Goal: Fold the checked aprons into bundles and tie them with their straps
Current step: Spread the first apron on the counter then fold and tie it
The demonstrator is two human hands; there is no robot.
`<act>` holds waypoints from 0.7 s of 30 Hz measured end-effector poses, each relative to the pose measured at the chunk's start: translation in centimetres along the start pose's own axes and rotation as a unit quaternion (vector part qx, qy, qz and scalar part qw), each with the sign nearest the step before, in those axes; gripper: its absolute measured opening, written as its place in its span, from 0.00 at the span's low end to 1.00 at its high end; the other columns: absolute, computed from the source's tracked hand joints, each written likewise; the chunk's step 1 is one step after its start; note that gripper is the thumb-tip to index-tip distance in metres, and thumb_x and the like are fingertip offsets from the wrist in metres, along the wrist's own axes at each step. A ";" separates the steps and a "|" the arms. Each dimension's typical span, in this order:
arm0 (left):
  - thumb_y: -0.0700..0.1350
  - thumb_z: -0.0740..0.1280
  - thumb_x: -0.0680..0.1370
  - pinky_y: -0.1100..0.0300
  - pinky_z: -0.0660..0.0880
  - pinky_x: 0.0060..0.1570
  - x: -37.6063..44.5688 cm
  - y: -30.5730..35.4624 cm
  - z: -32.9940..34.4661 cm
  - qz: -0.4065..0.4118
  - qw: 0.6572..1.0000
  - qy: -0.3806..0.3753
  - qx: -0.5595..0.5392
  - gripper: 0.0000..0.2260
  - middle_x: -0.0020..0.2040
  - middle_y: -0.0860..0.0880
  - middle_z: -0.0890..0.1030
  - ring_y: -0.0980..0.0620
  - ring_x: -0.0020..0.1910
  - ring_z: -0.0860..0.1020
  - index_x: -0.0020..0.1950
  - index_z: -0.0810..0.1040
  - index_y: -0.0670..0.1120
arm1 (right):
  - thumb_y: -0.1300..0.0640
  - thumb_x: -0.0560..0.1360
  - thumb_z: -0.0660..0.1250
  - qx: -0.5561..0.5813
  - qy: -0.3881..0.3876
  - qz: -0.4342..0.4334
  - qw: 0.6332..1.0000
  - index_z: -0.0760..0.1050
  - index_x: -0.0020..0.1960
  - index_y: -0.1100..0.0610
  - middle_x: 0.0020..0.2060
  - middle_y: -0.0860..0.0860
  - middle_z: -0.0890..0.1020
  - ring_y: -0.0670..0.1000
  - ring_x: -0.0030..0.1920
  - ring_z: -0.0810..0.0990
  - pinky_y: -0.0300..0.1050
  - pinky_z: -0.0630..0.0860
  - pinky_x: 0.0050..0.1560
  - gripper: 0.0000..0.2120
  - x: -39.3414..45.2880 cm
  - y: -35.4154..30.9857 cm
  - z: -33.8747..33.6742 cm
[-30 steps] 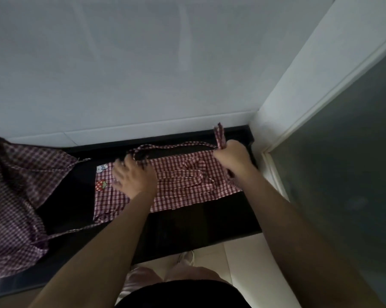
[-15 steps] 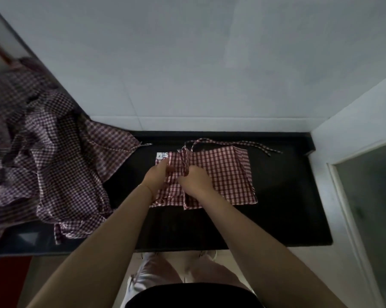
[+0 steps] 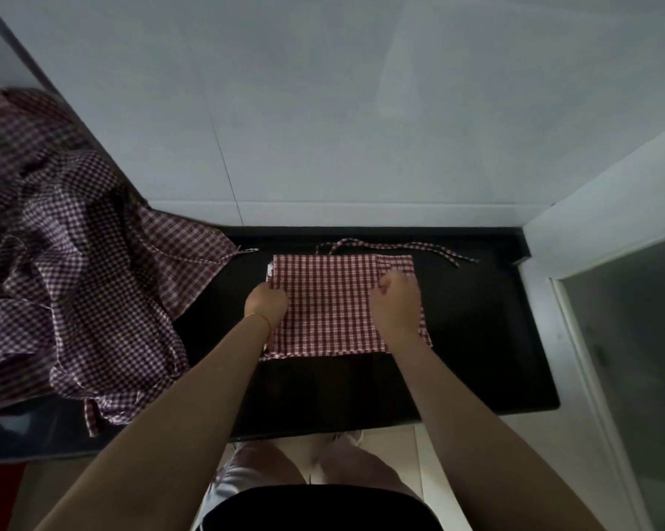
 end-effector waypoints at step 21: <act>0.65 0.44 0.80 0.38 0.36 0.75 -0.8 0.6 9.4 0.364 0.795 0.060 0.482 0.30 0.80 0.49 0.35 0.44 0.78 0.33 0.80 0.39 0.59 | 0.50 0.83 0.52 -0.198 -0.030 -0.276 0.940 0.53 0.80 0.55 0.80 0.53 0.54 0.53 0.80 0.48 0.56 0.52 0.78 0.27 2.8 5.5 2.9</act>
Point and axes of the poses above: each hand's wrist, its own x-axis towards the middle knuckle, its own z-axis out of the palm, y = z × x, the point moved 5 cm from there along x, towards the middle knuckle
